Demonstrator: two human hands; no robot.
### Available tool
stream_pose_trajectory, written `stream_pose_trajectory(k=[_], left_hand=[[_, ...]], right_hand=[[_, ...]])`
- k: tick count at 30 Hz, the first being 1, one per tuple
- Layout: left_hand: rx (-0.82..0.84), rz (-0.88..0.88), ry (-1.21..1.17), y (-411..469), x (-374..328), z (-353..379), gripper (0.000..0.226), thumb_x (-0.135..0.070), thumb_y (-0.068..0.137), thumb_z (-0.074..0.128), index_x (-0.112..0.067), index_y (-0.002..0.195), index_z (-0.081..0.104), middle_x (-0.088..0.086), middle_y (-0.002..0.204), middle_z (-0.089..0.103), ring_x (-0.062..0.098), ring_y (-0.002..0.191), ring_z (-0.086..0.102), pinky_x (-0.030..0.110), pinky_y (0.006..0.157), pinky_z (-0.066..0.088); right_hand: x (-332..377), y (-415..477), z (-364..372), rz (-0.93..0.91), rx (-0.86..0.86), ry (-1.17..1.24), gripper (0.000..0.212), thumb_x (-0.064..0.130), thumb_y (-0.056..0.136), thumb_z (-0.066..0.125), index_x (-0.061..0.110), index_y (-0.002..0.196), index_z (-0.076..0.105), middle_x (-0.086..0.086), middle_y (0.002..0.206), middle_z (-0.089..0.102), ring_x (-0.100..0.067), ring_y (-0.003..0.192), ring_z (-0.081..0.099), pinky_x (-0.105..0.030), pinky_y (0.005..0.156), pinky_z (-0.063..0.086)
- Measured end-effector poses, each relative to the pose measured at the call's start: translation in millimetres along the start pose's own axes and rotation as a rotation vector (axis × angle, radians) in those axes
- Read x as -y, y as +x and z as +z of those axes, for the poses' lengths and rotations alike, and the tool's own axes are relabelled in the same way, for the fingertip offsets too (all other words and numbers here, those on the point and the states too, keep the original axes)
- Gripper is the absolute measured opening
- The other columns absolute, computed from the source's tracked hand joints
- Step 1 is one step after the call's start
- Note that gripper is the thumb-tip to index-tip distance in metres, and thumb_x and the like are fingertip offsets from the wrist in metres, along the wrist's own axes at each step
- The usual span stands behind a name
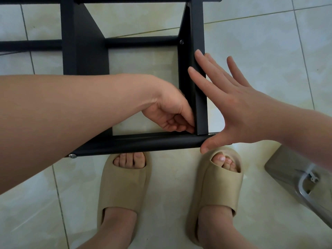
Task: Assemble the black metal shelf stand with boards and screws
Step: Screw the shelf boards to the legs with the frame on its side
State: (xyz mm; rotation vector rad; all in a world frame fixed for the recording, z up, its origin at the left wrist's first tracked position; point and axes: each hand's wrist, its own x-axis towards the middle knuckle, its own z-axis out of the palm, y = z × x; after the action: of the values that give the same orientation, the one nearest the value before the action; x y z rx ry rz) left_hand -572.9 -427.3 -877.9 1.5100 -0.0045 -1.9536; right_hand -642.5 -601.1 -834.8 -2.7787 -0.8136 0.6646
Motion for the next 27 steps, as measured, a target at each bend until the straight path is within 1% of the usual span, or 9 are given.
stream_pose_trajectory(k=[4,7,10,13,16,19,22,24,27], left_hand=[[0.012,0.011,-0.03,-0.8,-1.4,-1.2,0.016,-0.001,0.091,0.06,-0.01,0.082,0.069,0.001,0.072,0.069,0.007,0.063,0.058,0.016,0.063,0.047],[0.026,0.013,-0.056,-3.0,0.0,-2.1,0.016,0.0,0.092,0.059,-0.008,0.084,0.07,0.003,0.073,0.069,0.008,0.065,0.06,0.018,0.065,0.049],[0.025,0.017,-0.035,-3.0,2.1,-0.2,0.013,-0.006,0.093,0.06,-0.011,0.085,0.07,0.0,0.074,0.069,0.009,0.068,0.059,0.019,0.068,0.046],[0.0,0.033,0.005,-1.4,3.1,1.4,0.013,-0.008,0.092,0.062,-0.014,0.082,0.068,-0.002,0.071,0.068,0.008,0.065,0.056,0.018,0.064,0.043],[0.005,0.034,-0.004,-0.6,1.4,0.4,0.013,-0.003,0.092,0.062,-0.011,0.082,0.068,0.0,0.07,0.068,0.007,0.062,0.058,0.015,0.059,0.047],[0.026,0.035,-0.063,-1.0,1.9,-1.5,0.016,0.002,0.091,0.059,-0.008,0.084,0.068,0.002,0.071,0.068,0.008,0.065,0.061,0.017,0.064,0.051],[0.048,0.029,-0.072,-2.1,4.4,-1.6,0.014,-0.004,0.093,0.058,-0.01,0.088,0.069,0.001,0.076,0.069,0.01,0.071,0.062,0.02,0.072,0.05],[0.021,0.035,-0.013,-1.1,4.9,-0.5,0.011,-0.009,0.093,0.06,-0.013,0.088,0.069,-0.001,0.076,0.069,0.01,0.072,0.06,0.021,0.071,0.047],[0.0,0.036,0.015,0.8,3.9,0.9,0.01,-0.008,0.093,0.062,-0.013,0.086,0.067,-0.003,0.071,0.068,0.009,0.068,0.057,0.018,0.065,0.046]], right_hand=[[0.6,-0.4,-0.5,0.001,0.002,0.01,0.143,0.096,0.061,0.05,0.011,0.161,-0.004,-0.014,0.167,-0.017,-0.027,0.155,-0.015,-0.049,0.123,-0.013],[1.1,-0.4,-0.5,0.001,-0.001,0.024,0.142,0.095,0.061,0.051,0.011,0.161,-0.004,-0.014,0.167,-0.017,-0.027,0.155,-0.014,-0.049,0.123,-0.013],[1.9,-0.1,-0.4,0.004,-0.001,0.036,0.142,0.094,0.061,0.052,0.011,0.161,-0.003,-0.014,0.167,-0.017,-0.027,0.155,-0.015,-0.049,0.123,-0.012],[2.6,-0.3,-0.4,0.007,-0.005,0.044,0.142,0.092,0.06,0.054,0.01,0.161,-0.002,-0.014,0.167,-0.016,-0.027,0.155,-0.015,-0.049,0.123,-0.012],[2.7,-0.4,-0.3,0.008,-0.007,0.046,0.142,0.092,0.06,0.055,0.01,0.161,-0.002,-0.015,0.167,-0.016,-0.027,0.155,-0.015,-0.05,0.123,-0.012],[2.6,-0.2,0.4,0.007,-0.008,0.046,0.142,0.092,0.06,0.055,0.01,0.162,-0.002,-0.015,0.167,-0.016,-0.027,0.155,-0.014,-0.05,0.123,-0.012],[2.7,0.0,0.4,0.008,-0.008,0.049,0.142,0.092,0.06,0.055,0.011,0.162,-0.002,-0.014,0.167,-0.016,-0.027,0.155,-0.014,-0.05,0.123,-0.012],[2.8,-0.1,0.3,0.008,-0.007,0.055,0.142,0.092,0.06,0.055,0.011,0.162,-0.002,-0.014,0.167,-0.017,-0.027,0.155,-0.015,-0.05,0.123,-0.012],[2.9,-0.4,0.2,0.01,-0.004,0.067,0.142,0.092,0.06,0.055,0.012,0.162,-0.003,-0.013,0.167,-0.017,-0.026,0.155,-0.016,-0.05,0.123,-0.012]])
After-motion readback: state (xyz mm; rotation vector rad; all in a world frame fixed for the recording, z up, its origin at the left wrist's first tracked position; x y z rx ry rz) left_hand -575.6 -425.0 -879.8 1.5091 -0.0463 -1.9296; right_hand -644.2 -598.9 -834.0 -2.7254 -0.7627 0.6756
